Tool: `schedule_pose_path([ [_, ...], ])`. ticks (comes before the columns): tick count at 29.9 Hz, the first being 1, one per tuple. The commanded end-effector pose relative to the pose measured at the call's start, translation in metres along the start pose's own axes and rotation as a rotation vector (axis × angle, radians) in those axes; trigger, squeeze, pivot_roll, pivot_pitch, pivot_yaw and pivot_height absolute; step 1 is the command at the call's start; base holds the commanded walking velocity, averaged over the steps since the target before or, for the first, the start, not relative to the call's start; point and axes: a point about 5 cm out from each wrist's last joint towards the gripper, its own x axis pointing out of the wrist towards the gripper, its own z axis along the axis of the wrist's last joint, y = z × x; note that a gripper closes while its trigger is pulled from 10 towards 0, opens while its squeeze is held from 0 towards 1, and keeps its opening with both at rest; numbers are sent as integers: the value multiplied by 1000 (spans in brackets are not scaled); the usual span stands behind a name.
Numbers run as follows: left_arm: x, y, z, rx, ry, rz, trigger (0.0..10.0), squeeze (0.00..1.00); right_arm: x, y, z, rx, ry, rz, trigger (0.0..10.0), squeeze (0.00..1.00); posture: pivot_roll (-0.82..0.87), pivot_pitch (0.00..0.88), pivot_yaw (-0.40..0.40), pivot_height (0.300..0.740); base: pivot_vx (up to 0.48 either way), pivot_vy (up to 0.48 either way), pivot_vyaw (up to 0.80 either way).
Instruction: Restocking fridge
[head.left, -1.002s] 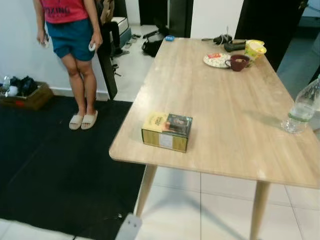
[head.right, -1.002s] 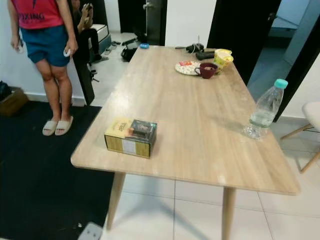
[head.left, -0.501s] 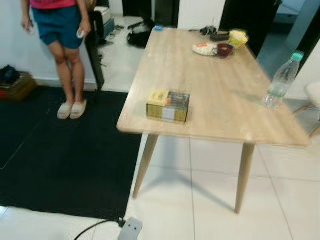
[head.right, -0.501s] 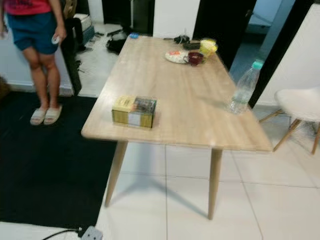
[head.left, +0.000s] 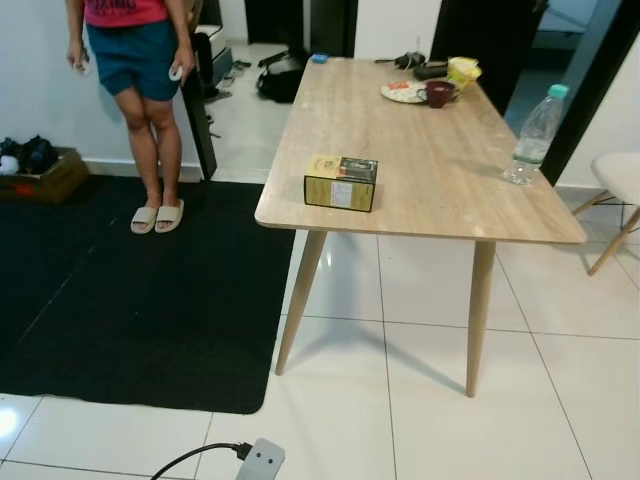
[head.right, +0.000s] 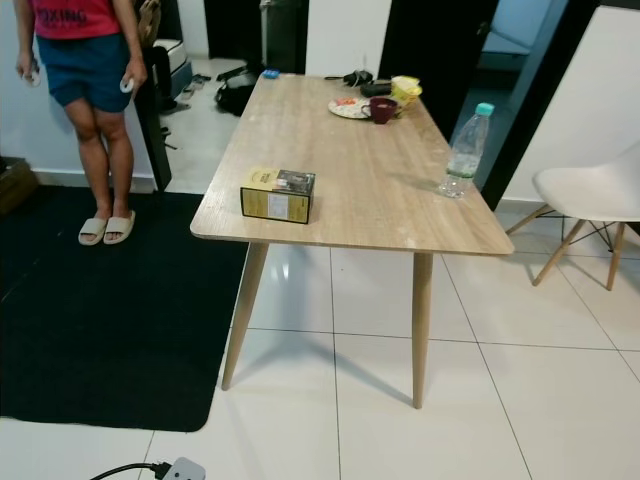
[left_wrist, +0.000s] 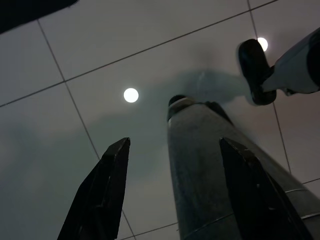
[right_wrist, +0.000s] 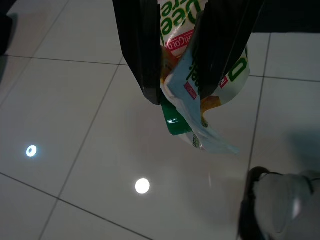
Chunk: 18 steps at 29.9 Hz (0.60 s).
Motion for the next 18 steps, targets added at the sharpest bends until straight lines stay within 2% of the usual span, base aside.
schedule_pose_path([
  [1,-1,-2,-7,5,31,-12,10000,0,0,-4,4,9,-19,8,10000,0,12,0,-43,740,0,0,0],
  [5,0,-2,-7,4,30,-11,10000,0,0,-3,5,21,-25,21,10000,0,12,0,-43,740,0,0,444],
  [18,0,-3,-6,14,30,-13,10000,0,0,1,6,18,-27,51,10000,0,10,0,-42,740,0,0,743],
])
